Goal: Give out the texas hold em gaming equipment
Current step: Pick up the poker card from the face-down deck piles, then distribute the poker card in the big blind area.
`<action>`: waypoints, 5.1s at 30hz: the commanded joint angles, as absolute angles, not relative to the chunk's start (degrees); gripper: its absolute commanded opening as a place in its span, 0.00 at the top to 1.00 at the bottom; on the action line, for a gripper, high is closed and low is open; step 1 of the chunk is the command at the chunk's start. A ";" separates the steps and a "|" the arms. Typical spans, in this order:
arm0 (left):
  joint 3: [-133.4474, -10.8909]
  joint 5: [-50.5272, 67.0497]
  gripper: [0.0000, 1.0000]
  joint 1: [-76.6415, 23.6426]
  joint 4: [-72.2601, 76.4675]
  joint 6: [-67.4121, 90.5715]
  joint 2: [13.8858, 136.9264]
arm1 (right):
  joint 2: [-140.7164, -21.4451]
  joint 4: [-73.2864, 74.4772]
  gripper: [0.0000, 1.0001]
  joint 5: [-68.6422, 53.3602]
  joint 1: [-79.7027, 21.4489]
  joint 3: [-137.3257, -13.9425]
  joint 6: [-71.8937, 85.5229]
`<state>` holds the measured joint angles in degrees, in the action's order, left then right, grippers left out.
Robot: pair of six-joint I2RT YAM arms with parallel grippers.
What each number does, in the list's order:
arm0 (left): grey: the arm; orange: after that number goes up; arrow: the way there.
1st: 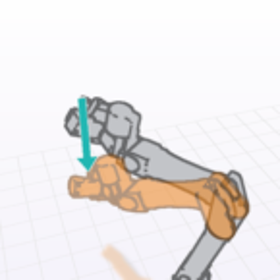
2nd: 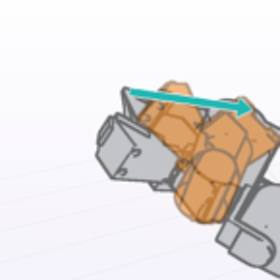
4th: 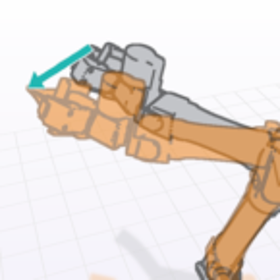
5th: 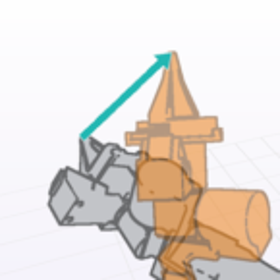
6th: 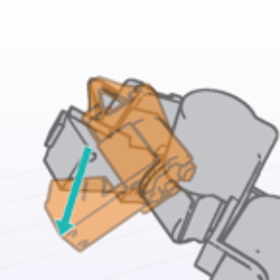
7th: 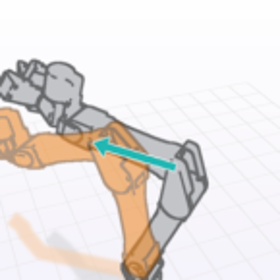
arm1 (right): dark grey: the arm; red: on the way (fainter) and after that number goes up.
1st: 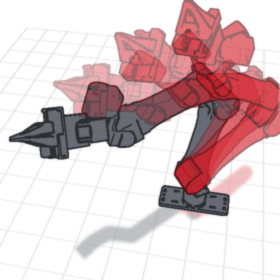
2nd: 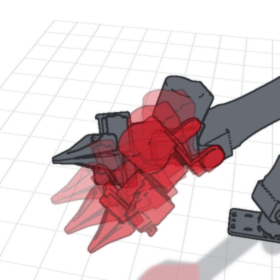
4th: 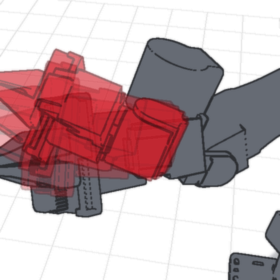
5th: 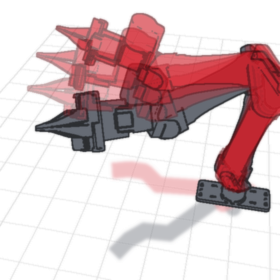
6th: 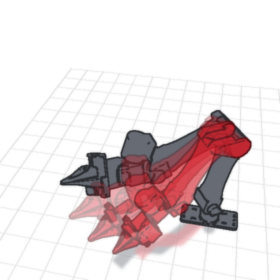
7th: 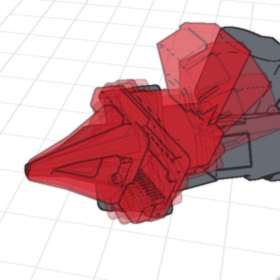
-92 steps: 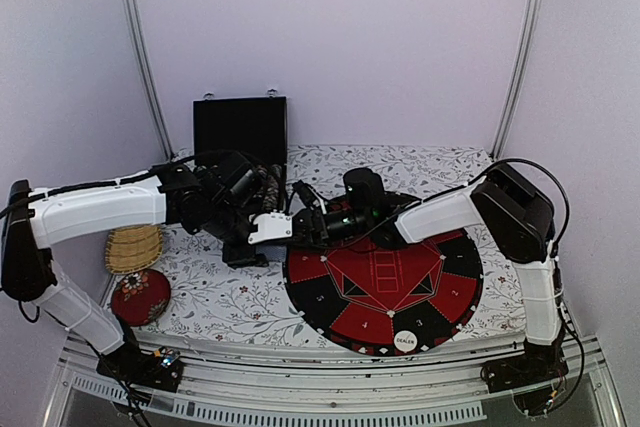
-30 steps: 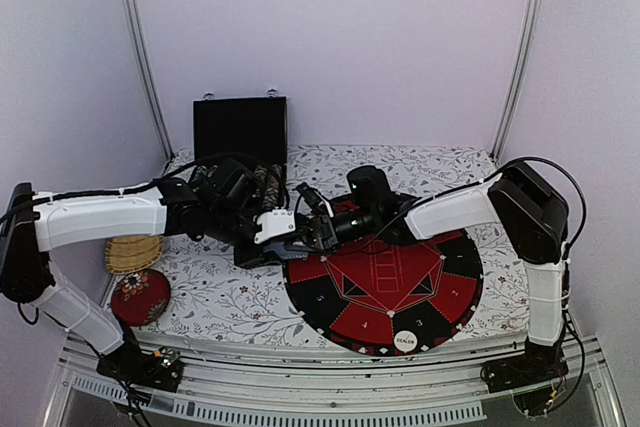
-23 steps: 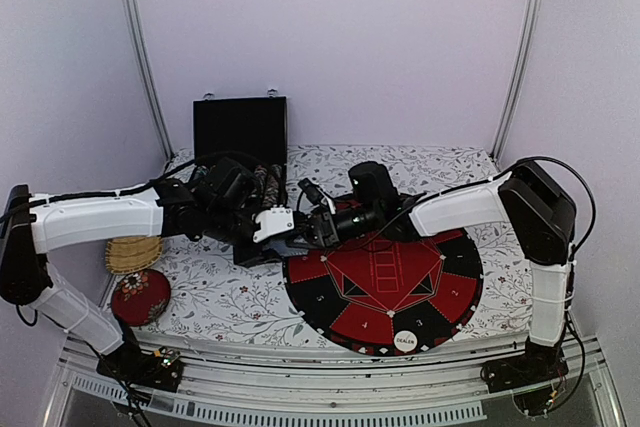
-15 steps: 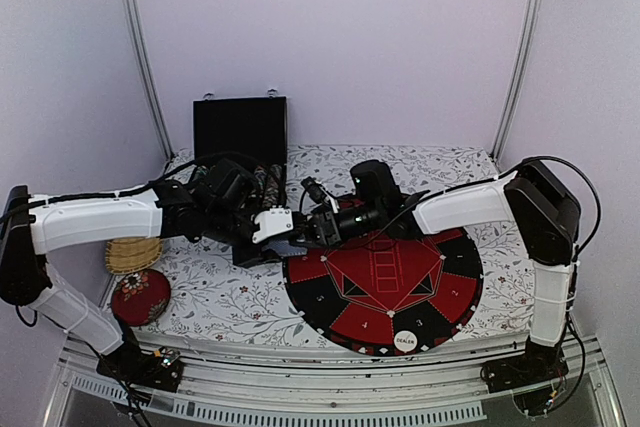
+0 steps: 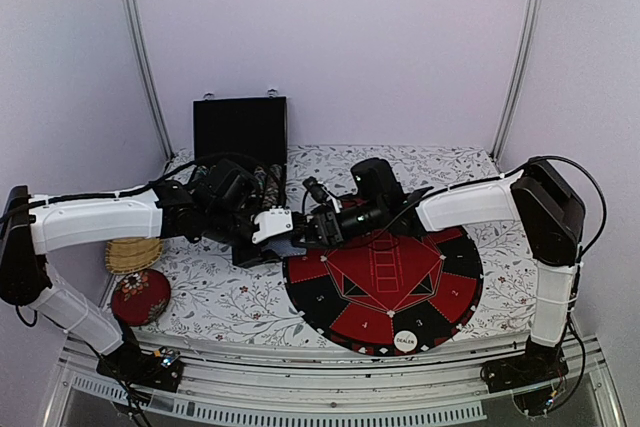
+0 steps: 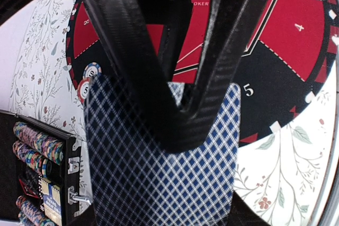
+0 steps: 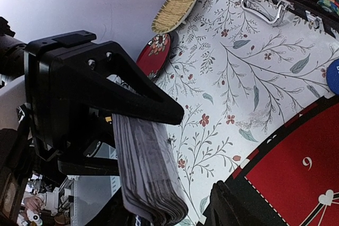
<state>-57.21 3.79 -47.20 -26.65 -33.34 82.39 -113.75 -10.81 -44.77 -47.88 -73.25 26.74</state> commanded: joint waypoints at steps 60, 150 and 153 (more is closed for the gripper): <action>-56.07 3.58 0.46 -44.26 -25.14 -31.93 80.89 | -96.01 1.71 0.98 -42.57 -41.95 -69.86 20.81; -57.57 10.18 0.45 -45.38 -25.93 -26.81 80.85 | -93.07 45.17 0.98 -20.44 -11.73 -86.77 -14.99; -57.40 9.64 0.46 -45.55 -25.96 -26.89 80.99 | -98.99 45.44 0.98 -23.80 -11.84 -92.05 -21.44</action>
